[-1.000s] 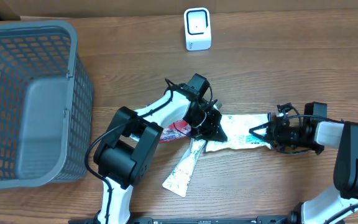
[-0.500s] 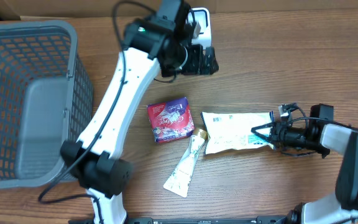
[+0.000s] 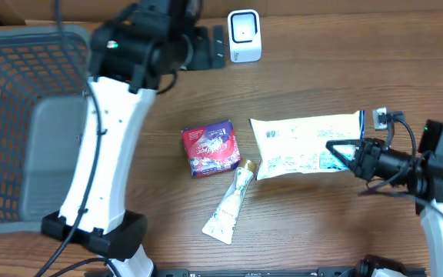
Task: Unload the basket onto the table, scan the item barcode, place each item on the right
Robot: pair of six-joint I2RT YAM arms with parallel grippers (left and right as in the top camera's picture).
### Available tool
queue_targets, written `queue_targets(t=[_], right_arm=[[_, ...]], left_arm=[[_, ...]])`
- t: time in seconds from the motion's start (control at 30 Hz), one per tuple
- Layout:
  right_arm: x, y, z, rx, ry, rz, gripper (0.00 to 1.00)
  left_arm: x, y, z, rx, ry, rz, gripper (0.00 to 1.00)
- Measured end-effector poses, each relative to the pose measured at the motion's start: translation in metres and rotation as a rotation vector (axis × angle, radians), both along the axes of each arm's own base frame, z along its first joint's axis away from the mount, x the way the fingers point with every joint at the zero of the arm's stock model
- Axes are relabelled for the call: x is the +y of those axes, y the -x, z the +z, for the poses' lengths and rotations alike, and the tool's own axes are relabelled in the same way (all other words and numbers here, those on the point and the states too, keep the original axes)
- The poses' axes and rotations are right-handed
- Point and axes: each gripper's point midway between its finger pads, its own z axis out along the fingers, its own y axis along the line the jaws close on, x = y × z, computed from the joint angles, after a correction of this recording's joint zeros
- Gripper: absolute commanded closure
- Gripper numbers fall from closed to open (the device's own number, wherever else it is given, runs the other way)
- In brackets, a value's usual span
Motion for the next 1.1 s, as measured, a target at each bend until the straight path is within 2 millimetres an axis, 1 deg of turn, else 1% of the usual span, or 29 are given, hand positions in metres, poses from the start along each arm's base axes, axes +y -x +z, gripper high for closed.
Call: queue_targets(t=[0.1, 0.2, 0.3, 0.33, 0.37, 0.4, 0.47, 0.53, 0.63, 0.83, 1.03, 1.1], right_arm=[[0.003, 0.01, 0.019, -0.064, 0.009, -0.011, 0.96], [0.005, 0.017, 0.031, -0.085, 0.004, -0.023, 0.96], [0.006, 0.022, 0.037, -0.084, -0.007, -0.034, 0.96], [0.006, 0.022, 0.038, -0.075, -0.014, -0.039, 0.96], [0.006, 0.022, 0.038, -0.065, -0.02, -0.042, 0.96], [0.006, 0.022, 0.038, -0.055, -0.026, -0.046, 0.96], [0.006, 0.022, 0.037, -0.038, -0.033, -0.054, 0.96], [0.005, 0.022, 0.037, -0.027, -0.04, -0.058, 0.96], [0.006, 0.022, 0.037, -0.016, -0.046, -0.062, 0.96], [0.006, 0.022, 0.037, 0.004, -0.059, -0.069, 0.96], [0.005, 0.021, 0.038, 0.008, -0.062, -0.072, 0.96], [0.004, 0.018, 0.04, -0.029, -0.045, -0.071, 0.96]], left_arm=[[0.039, 0.0, 0.017, -0.046, -0.008, 0.095, 0.0], [0.078, 0.01, 0.041, -0.108, -0.01, 0.19, 0.0], [0.111, 0.029, 0.066, -0.171, -0.019, 0.276, 0.0], [0.117, 0.034, 0.071, -0.182, -0.02, 0.293, 0.0], [0.128, 0.046, 0.082, -0.206, -0.027, 0.324, 0.0], [0.134, 0.056, 0.088, -0.219, -0.035, 0.344, 0.0], [0.143, 0.072, 0.095, -0.23, -0.051, 0.373, 0.0], [0.149, 0.085, 0.098, -0.23, -0.072, 0.396, 0.0], [0.157, 0.095, 0.095, -0.209, -0.104, 0.433, 0.0], [0.167, 0.096, 0.091, -0.193, -0.123, 0.503, 0.0], [0.17, 0.097, 0.091, -0.195, -0.128, 0.52, 0.0], [0.17, 0.097, 0.091, -0.195, -0.126, 0.526, 0.0]])
